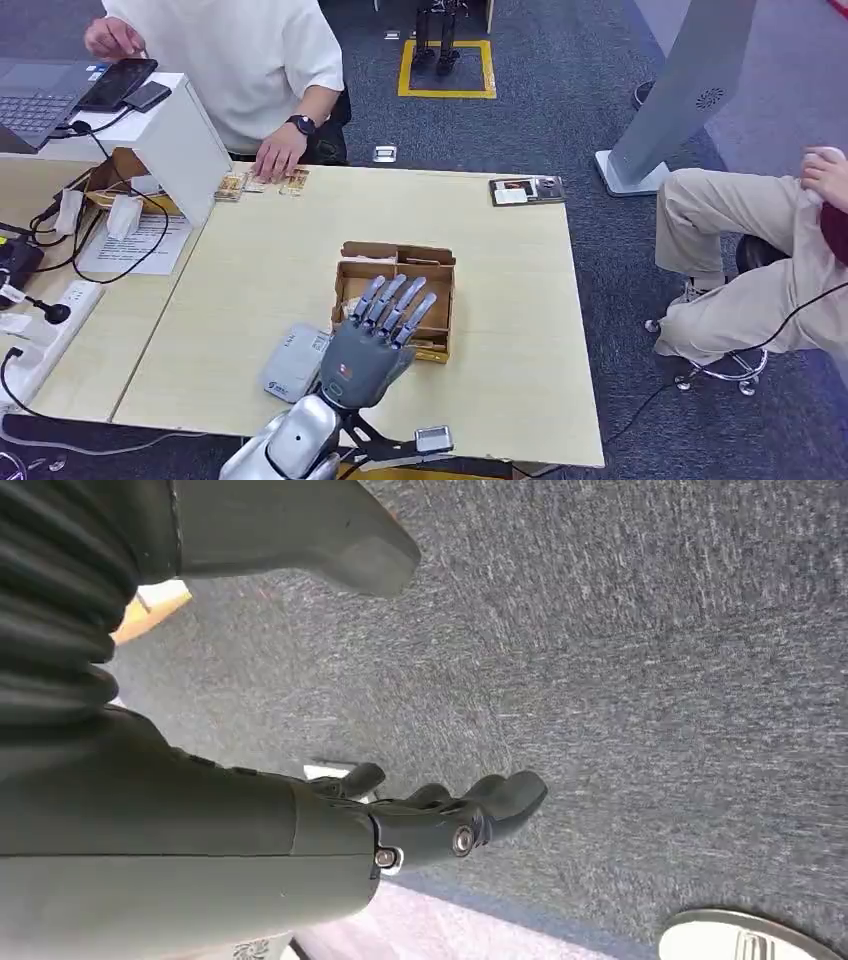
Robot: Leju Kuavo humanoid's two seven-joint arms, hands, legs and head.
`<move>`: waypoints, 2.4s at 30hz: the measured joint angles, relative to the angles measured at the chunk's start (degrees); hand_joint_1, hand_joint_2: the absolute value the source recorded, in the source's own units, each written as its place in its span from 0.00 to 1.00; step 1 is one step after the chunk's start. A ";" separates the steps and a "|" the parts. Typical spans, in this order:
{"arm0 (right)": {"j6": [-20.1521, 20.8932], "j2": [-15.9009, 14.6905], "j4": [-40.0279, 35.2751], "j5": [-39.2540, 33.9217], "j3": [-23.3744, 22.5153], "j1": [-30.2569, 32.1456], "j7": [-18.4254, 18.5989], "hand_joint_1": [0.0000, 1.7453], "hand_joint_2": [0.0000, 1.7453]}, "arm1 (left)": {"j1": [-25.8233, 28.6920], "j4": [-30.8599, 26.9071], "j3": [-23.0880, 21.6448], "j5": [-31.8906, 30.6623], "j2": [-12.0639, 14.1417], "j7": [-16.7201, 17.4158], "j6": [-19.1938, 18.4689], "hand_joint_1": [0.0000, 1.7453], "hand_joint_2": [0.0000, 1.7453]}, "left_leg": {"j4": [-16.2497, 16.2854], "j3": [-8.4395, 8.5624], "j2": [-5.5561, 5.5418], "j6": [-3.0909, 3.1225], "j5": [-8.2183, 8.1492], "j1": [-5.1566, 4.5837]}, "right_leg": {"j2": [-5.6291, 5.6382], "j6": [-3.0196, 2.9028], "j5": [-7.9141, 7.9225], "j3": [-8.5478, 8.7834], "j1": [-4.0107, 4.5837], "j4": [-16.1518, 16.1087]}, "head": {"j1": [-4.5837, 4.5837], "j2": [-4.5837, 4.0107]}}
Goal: Pass the card to the sensor for recognition and then transmit it.
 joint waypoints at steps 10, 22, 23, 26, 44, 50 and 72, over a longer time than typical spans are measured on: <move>0.00 0.00 0.00 -0.29 0.00 0.03 -0.02 0.00 1.00 | 0.03 0.90 -0.28 -0.02 0.00 -0.90 0.00 0.00 1.00 | 0.00 0.00 0.00 0.00 0.00 0.00 | 0.00 0.00 0.00 0.00 0.00 0.00 | 0.00 -0.02; 0.00 0.00 0.00 -0.92 0.22 0.07 -0.02 0.00 1.00 | 0.05 4.88 -0.29 -0.09 -0.26 -2.05 0.00 0.00 1.00 | 0.00 0.00 0.00 0.00 0.00 0.00 | 0.00 0.00 0.00 0.00 0.00 0.00 | 0.00 0.00; 0.00 0.00 0.00 -0.94 0.22 0.07 -0.02 0.00 1.00 | 0.05 5.11 -0.29 -0.09 -0.28 -2.05 0.00 0.00 1.00 | 0.00 0.00 0.00 0.00 0.00 0.00 | 0.00 0.00 0.00 0.00 0.00 0.00 | 0.00 -0.02; 0.00 0.00 0.00 -0.96 0.26 0.07 0.00 0.00 1.00 | 0.01 6.10 -0.29 -0.09 -0.35 -2.05 0.02 0.00 1.00 | 0.00 0.00 0.00 0.00 0.00 0.00 | 0.00 0.00 0.00 0.00 0.00 0.00 | 0.00 -0.02; 0.00 -0.02 0.02 -1.38 0.31 0.11 0.00 0.00 1.00 | -0.14 12.20 -0.29 -0.09 -1.90 -3.02 -0.20 0.00 1.00 | 0.00 0.00 0.00 0.00 0.00 0.00 | 0.00 0.00 0.00 0.00 0.00 0.00 | 0.00 0.00; 0.00 -0.02 0.00 -1.44 0.33 0.10 0.00 0.00 1.00 | -0.22 13.38 -0.31 -0.09 -2.08 -2.93 -0.42 0.00 1.00 | 0.00 0.00 0.00 0.00 0.00 0.00 | 0.00 0.00 0.00 0.00 0.00 0.00 | 0.00 -0.02; 0.00 -0.04 0.02 -2.51 1.25 0.15 0.66 0.00 1.00 | -3.58 15.76 -2.32 -0.11 -0.61 11.70 -0.13 0.00 1.00 | 0.00 0.00 0.00 0.00 0.00 0.00 | 0.00 0.00 0.00 0.00 0.00 0.00 | 0.00 -0.02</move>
